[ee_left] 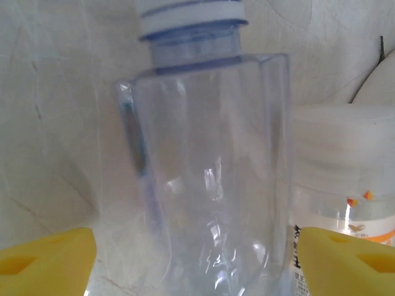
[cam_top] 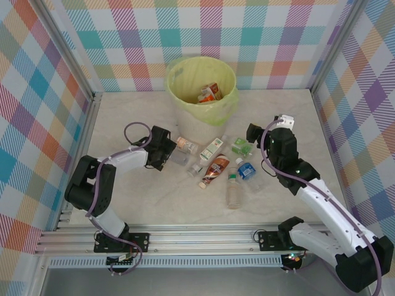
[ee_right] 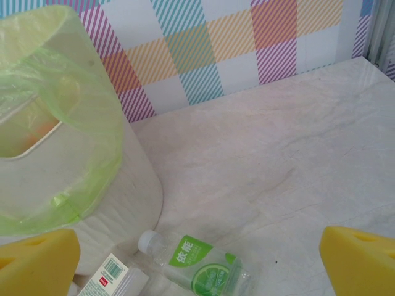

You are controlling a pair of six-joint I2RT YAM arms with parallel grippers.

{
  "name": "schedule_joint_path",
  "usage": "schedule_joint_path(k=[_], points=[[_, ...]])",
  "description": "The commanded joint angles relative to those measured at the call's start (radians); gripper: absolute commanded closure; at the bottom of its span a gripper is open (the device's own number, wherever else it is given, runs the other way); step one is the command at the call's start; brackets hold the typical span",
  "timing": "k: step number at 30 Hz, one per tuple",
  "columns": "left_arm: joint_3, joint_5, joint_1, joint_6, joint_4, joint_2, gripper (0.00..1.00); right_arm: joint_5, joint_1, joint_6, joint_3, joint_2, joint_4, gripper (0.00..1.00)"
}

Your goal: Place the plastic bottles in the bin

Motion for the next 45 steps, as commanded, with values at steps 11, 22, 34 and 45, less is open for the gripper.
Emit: schedule_joint_path(k=[11,22,34,45], points=[[0.019,-0.012,-0.014,0.107,0.033,0.073,0.32,0.039,0.006,0.057,0.013,-0.006,-0.01,0.0],[0.01,0.096,-0.01,0.393,0.032,0.071,0.39,0.036,0.006,0.057,-0.002,-0.013,0.005,0.0],[-0.03,0.039,-0.01,0.459,0.021,-0.053,0.41,0.015,0.006,0.003,-0.048,-0.022,0.076,0.0],[-0.128,-0.086,-0.01,0.508,0.083,-0.289,0.47,0.048,0.006,0.029,-0.064,-0.012,0.095,0.0]])
